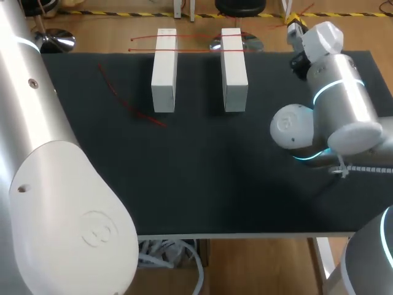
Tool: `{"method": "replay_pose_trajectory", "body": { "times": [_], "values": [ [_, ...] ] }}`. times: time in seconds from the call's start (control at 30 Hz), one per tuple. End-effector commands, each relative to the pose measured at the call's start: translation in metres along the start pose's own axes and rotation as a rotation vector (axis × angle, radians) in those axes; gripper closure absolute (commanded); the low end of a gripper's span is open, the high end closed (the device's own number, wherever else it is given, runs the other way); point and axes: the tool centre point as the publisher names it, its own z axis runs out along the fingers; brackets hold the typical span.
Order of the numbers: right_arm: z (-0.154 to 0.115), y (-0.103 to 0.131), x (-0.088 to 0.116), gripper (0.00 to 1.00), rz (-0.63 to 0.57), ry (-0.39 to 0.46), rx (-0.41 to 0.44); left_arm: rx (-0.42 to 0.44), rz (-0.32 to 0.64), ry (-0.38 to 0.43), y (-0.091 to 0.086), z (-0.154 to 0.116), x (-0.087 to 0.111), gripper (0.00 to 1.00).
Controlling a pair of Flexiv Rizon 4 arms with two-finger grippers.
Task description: Grab the tape and strap the tape.
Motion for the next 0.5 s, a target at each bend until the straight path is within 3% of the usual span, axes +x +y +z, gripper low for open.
{"method": "replay_pose_trajectory", "body": {
  "times": [0.03,0.07,0.13,0.5],
  "values": [
    [-0.0040,-0.0017,0.0082,1.00,0.025,-0.156,0.025,-0.003,0.000,0.010,-0.0007,-0.0029,-0.0029,1.00],
    [-0.0040,-0.0031,0.0106,1.00,0.070,-0.147,0.036,-0.003,0.000,0.010,-0.0007,-0.0029,-0.0029,1.00],
    [-0.0051,-0.0028,0.0168,1.00,0.338,-0.183,0.011,-0.003,0.000,0.010,-0.0007,-0.0029,-0.0029,1.00],
    [-0.0051,-0.0028,0.0168,1.00,0.338,-0.183,0.011,-0.003,0.000,0.010,-0.0007,-0.0029,-0.0029,1.00]
  ]
}}
